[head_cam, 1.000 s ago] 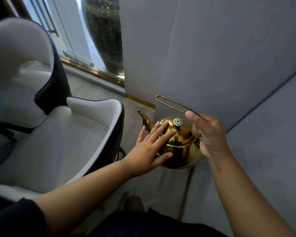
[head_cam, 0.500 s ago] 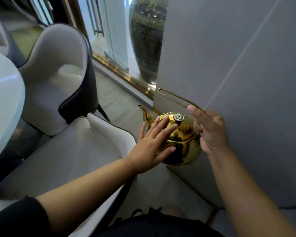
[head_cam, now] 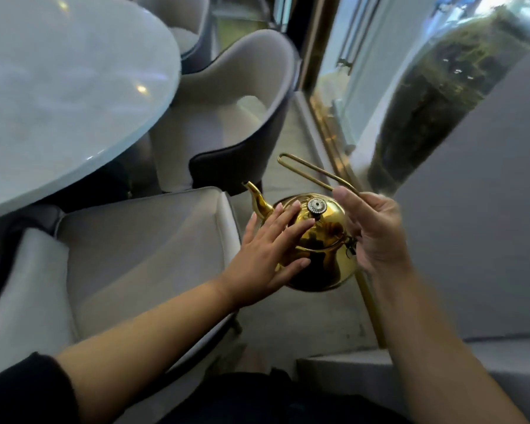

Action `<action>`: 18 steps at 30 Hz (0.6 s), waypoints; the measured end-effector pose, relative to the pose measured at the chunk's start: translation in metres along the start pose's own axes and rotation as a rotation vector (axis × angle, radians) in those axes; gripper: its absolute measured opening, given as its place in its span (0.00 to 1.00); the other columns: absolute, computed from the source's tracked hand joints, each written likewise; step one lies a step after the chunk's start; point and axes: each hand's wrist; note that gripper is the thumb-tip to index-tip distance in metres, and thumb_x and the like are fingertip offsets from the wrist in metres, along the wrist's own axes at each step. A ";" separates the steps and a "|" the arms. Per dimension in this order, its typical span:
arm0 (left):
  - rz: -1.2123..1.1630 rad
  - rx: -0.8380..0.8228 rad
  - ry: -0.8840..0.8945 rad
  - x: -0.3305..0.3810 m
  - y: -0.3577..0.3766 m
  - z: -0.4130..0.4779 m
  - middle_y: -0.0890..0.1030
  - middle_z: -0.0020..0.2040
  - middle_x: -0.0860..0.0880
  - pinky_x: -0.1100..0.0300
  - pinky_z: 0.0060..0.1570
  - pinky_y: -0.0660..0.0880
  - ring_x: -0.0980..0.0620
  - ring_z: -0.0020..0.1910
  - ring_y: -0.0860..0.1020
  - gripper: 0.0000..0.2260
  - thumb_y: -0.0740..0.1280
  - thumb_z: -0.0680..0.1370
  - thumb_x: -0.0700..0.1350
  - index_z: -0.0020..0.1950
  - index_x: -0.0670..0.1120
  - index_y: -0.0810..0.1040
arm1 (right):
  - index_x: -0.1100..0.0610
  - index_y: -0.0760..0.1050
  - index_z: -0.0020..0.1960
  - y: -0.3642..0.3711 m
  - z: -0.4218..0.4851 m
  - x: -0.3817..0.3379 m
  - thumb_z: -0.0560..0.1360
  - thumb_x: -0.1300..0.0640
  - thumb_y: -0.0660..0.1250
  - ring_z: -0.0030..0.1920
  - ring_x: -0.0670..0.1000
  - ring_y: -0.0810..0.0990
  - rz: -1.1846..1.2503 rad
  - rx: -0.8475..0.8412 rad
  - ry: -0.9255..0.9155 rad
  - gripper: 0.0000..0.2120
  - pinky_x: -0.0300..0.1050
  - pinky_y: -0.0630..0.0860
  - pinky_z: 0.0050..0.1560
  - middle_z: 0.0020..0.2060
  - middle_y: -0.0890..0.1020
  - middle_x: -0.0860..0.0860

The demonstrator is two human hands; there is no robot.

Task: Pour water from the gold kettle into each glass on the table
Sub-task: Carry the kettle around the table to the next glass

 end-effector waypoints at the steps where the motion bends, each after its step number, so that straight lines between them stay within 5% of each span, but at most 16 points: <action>1: 0.006 -0.001 -0.017 -0.002 -0.002 0.003 0.47 0.76 0.57 0.55 0.68 0.30 0.54 0.76 0.44 0.25 0.50 0.77 0.64 0.73 0.62 0.50 | 0.54 0.72 0.22 0.000 0.009 0.002 0.65 0.56 0.77 0.19 0.43 0.68 -0.011 -0.007 0.005 0.18 0.36 0.70 0.28 0.17 0.71 0.44; 18: 0.207 0.251 -0.463 -0.089 -0.070 0.030 0.46 0.75 0.59 0.57 0.68 0.28 0.59 0.74 0.39 0.25 0.51 0.78 0.62 0.74 0.59 0.51 | 0.53 0.71 0.18 0.114 0.171 0.033 0.64 0.54 0.74 0.18 0.40 0.62 0.037 -0.496 0.184 0.19 0.32 0.62 0.23 0.16 0.66 0.42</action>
Point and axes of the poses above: each hand's wrist, its own z-axis towards the middle knuckle, its own y-axis out of the palm, x = y × z
